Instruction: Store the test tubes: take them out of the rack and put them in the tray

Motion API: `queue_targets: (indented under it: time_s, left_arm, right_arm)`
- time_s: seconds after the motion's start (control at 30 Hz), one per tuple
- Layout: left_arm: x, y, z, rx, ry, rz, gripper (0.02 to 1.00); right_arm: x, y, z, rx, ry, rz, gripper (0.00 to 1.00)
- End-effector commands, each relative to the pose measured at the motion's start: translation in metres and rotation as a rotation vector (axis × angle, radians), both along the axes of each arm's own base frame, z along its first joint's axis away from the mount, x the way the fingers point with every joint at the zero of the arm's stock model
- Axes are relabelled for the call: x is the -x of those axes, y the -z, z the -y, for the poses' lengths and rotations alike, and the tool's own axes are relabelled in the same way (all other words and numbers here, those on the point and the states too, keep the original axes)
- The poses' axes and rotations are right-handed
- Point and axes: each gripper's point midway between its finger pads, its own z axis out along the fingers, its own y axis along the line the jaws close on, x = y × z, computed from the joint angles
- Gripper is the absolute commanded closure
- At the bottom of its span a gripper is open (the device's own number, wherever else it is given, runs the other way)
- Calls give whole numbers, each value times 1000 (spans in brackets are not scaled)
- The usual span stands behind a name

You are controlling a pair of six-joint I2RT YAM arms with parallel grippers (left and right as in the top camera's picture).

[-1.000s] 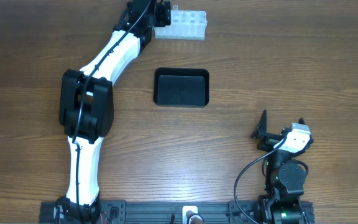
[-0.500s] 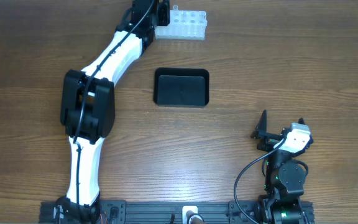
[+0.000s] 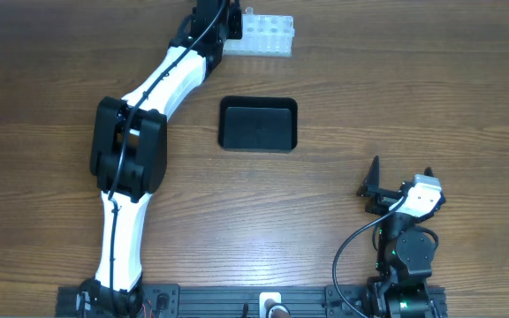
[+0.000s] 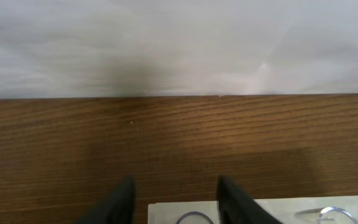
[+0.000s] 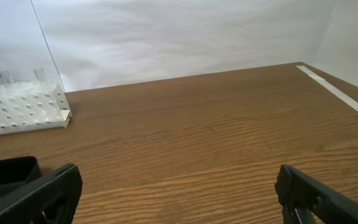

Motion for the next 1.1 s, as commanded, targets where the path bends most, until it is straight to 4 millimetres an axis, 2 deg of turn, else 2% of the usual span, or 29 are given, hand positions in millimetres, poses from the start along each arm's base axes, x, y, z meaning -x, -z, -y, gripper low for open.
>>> queue_targets:
  time_s: [0.03,0.53,0.83,0.97,1.1]
  left_arm:
    - [-6,0,-1,-10,-6,14,647]
    - [-6,0,-1,-10,-6,14,842]
    - [-5,-1,2,-8,0,15,899]
    - [-4,-18,1,-4,-3,36,908]
    - [0,-68,-3,-12,-5,109,906]
  right_arm:
    - [0,1,1,-5,6,2,7]
    - [0,1,0,-5,6,2,9]
    - [0,1,0,-5,6,2,7]
    - [0,1,0,-5,6,2,9]
    - [0,1,0,-5,6,2,7]
